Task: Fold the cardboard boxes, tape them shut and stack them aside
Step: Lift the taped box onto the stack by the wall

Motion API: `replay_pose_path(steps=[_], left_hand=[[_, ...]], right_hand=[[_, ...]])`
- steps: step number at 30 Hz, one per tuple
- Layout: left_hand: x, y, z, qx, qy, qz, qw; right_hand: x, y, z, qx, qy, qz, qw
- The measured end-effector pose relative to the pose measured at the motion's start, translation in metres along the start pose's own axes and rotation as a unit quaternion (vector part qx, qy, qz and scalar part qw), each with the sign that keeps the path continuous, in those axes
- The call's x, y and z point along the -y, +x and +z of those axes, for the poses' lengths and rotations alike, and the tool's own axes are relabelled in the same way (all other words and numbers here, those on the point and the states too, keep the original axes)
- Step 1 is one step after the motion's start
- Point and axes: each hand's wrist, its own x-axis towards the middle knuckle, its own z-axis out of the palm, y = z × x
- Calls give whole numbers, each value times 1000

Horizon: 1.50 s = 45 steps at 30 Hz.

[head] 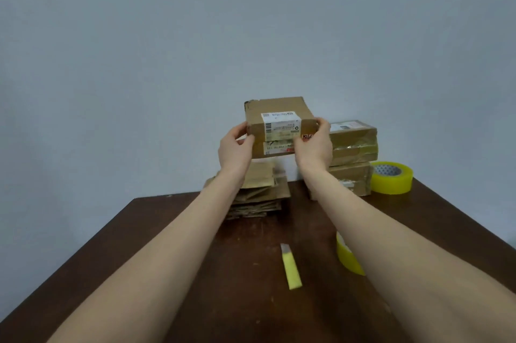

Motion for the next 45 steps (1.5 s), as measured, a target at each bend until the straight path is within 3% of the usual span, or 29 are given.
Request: replay_pose_path(steps=[6, 12, 17, 26, 31, 36, 42, 45], left_hand=[[-18, 50, 105, 97, -45, 13, 994], [11, 73, 169, 189, -3, -29, 982], [12, 73, 179, 246, 6, -43, 968], [7, 45, 163, 223, 15, -47, 974], [9, 42, 154, 211, 87, -43, 973], [31, 35, 119, 183, 175, -33, 967], [83, 43, 29, 102, 285, -54, 951], [114, 59, -19, 51, 334, -74, 938]], right_hand=[[-2, 97, -28, -53, -34, -16, 998], [-47, 142, -34, 21, -164, 33, 986], [-57, 140, -27, 24, -225, 20, 974], [-61, 117, -31, 13, -204, 23, 979], [-61, 100, -33, 28, -201, 38, 979], [-63, 67, -13, 99, -218, 11, 971], [-75, 28, 44, 240, -242, 22, 940], [-80, 24, 71, 245, -220, 43, 943]])
